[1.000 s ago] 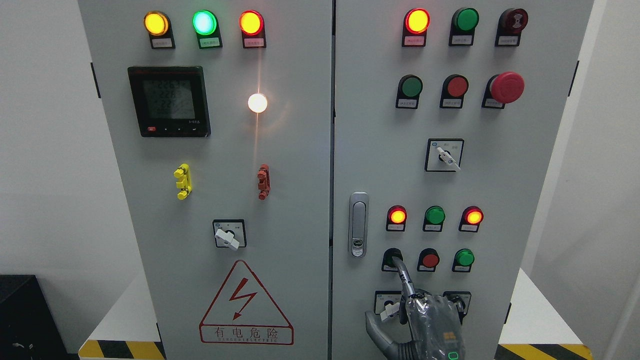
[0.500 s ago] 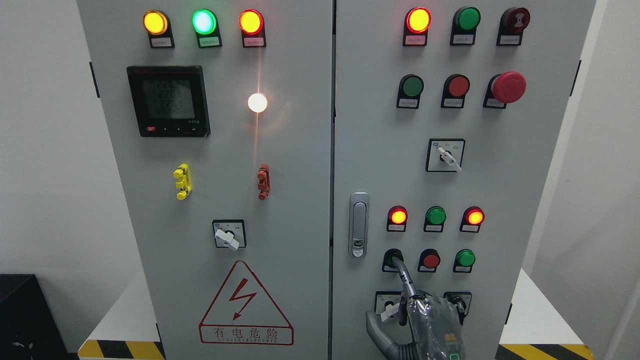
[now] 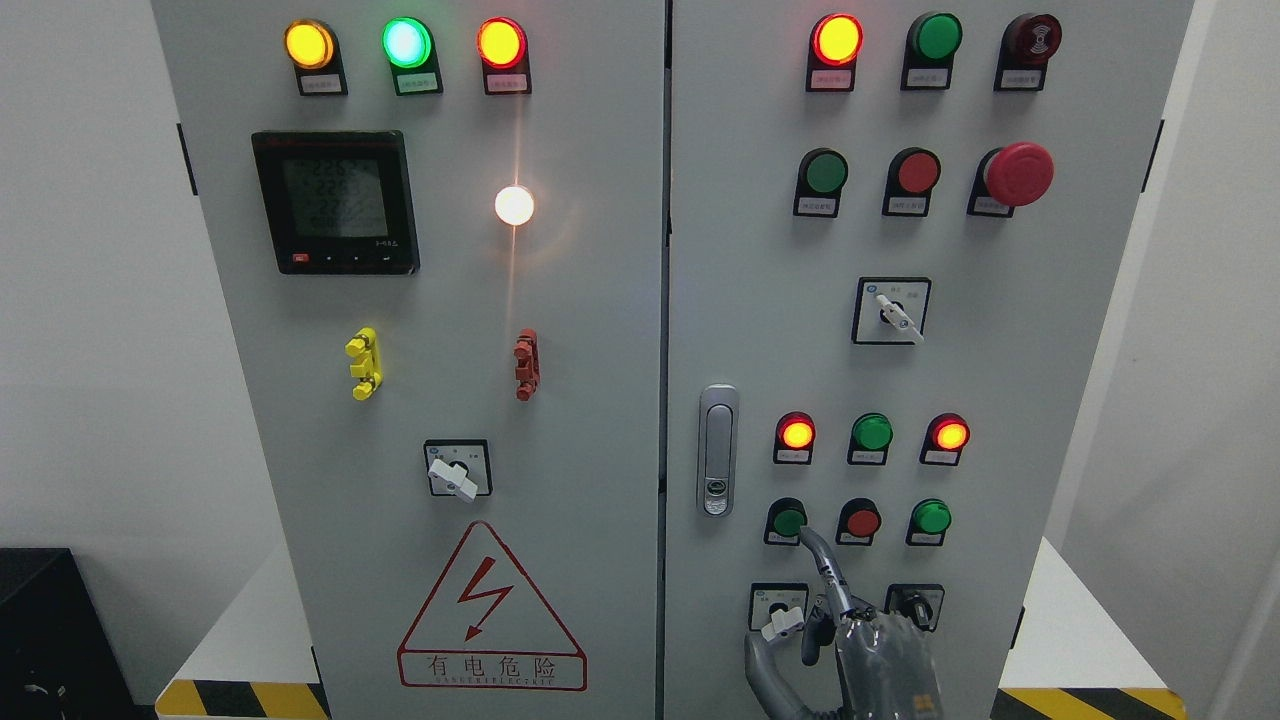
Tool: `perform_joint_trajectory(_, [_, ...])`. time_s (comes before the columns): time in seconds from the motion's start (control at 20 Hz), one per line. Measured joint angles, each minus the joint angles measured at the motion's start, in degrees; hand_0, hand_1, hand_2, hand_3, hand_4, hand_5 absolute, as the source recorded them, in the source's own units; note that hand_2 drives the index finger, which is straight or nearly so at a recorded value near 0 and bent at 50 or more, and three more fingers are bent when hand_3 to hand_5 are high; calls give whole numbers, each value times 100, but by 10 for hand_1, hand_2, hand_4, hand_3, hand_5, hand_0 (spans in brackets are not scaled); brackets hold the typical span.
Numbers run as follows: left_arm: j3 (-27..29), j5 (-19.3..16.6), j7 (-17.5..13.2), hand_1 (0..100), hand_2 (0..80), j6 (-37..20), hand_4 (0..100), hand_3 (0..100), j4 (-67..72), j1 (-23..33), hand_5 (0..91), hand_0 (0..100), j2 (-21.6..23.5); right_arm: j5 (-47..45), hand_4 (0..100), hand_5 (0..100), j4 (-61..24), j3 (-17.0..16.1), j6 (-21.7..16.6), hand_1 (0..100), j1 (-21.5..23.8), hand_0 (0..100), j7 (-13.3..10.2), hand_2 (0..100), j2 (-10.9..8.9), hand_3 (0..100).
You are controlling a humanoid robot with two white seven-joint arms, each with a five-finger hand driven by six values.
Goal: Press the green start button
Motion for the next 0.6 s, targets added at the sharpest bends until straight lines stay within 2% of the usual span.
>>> perform_joint_trajectory(0.05, [0, 0, 0, 556, 0, 0, 0, 0, 0, 0, 0, 120, 0, -185, 486, 484, -81, 11, 0, 216, 86, 350, -6, 0, 0, 433])
perform_joint_trajectory(0.15, [0, 0, 0, 556, 0, 0, 0, 0, 0, 0, 0, 120, 0, -622, 337, 326, -233, 43, 0, 173, 245, 248, 88, 0, 1, 291])
perform_joint_trajectory(0.2, [0, 0, 0, 556, 0, 0, 0, 0, 0, 0, 0, 120, 0, -867, 301, 294, -312, 64, 0, 167, 312, 224, 135, 0, 1, 267])
perform_joint_trajectory(0.3, [0, 0, 0, 556, 0, 0, 0, 0, 0, 0, 0, 120, 0, -1365, 164, 169, -461, 102, 0, 147, 416, 67, 282, 0, 1, 146])
perform_joint_trajectory(0.35, [0, 0, 0, 556, 0, 0, 0, 0, 0, 0, 0, 120, 0, -1602, 126, 133, -527, 122, 10, 146, 488, 0, 390, 0, 1, 125])
perform_joint_trajectory(0.45, [0, 0, 0, 556, 0, 0, 0, 0, 0, 0, 0, 120, 0, -2125, 56, 43, -676, 162, 48, 126, 612, 0, 601, 0, 0, 70])
perform_joint_trajectory(0.6, [0, 0, 0, 556, 0, 0, 0, 0, 0, 0, 0, 120, 0, -2773, 0, 0, -862, 218, 184, 76, 754, 0, 830, 0, 1, 27])
